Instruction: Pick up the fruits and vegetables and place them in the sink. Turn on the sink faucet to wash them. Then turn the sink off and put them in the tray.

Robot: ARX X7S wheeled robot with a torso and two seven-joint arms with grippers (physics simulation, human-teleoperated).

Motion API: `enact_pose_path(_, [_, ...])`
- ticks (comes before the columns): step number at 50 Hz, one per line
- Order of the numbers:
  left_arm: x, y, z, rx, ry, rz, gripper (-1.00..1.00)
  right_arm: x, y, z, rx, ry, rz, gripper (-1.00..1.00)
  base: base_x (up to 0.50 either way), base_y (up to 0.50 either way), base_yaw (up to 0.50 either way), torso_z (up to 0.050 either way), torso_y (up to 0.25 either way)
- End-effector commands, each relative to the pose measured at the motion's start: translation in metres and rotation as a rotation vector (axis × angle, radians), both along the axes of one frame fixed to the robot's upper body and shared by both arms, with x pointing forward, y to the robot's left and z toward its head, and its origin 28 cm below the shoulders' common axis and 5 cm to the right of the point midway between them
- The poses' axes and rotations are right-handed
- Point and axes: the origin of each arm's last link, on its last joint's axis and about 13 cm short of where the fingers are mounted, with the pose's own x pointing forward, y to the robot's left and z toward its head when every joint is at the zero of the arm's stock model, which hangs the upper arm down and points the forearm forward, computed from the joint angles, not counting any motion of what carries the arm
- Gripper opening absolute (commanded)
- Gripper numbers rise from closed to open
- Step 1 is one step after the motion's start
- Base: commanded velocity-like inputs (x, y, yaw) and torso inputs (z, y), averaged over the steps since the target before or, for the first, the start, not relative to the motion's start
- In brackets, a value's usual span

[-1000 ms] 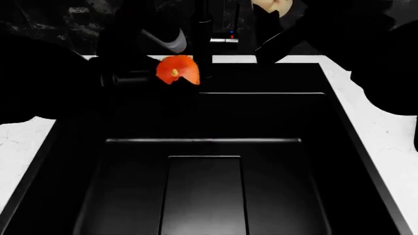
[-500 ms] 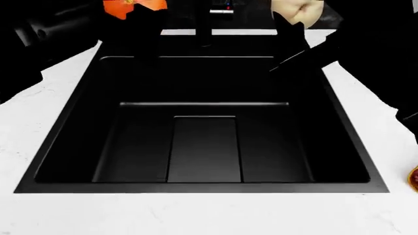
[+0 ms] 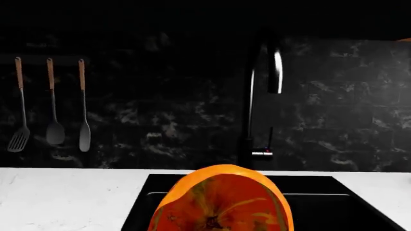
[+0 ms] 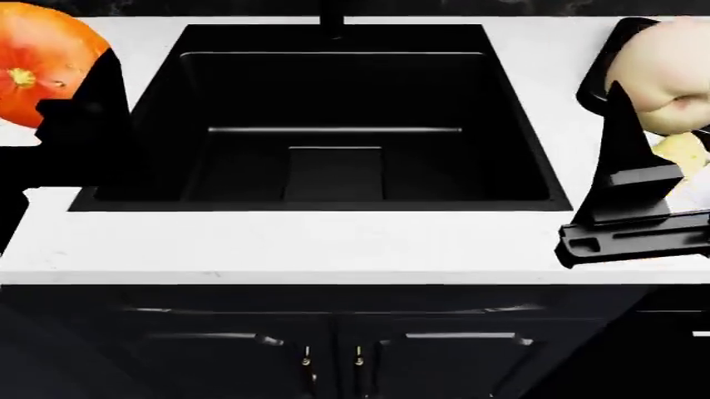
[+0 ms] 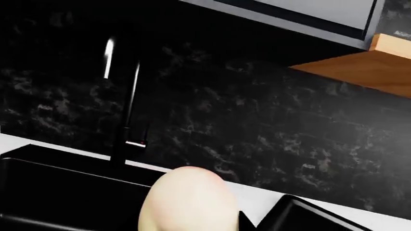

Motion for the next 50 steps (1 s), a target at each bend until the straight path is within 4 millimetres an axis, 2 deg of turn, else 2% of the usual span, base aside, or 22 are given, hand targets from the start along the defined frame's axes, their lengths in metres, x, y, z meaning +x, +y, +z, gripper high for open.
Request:
enact_pose_path(1, [-0.016, -0.003, -0.019, -0.063, -0.057, 0.040, -1.00, -0.004, -0.013, -0.047, 0.071, -0.047, -0.151, -1.00, -0.28, -0.48, 0.00, 0.000, 0.000])
enact_pose_path(17, [-0.005, -0.007, -0.030, -0.032, -0.048, 0.036, -1.00, -0.001, -0.014, -0.047, -0.005, -0.032, -0.186, -1.00, -0.13, -0.50, 0.00, 0.000, 0.000])
enact_pose_path(25, [-0.003, -0.008, -0.036, -0.028, -0.030, 0.021, -1.00, -0.001, -0.010, -0.048, -0.006, -0.028, -0.126, -1.00, 0.00, -0.50, 0.00, 0.000, 0.000])
enact_pose_path(50, [0.004, -0.004, -0.049, -0.050, 0.008, 0.022, -1.00, 0.000, -0.007, -0.053, 0.018, 0.012, -0.139, -1.00, 0.00, -0.50, 0.00, 0.000, 0.000])
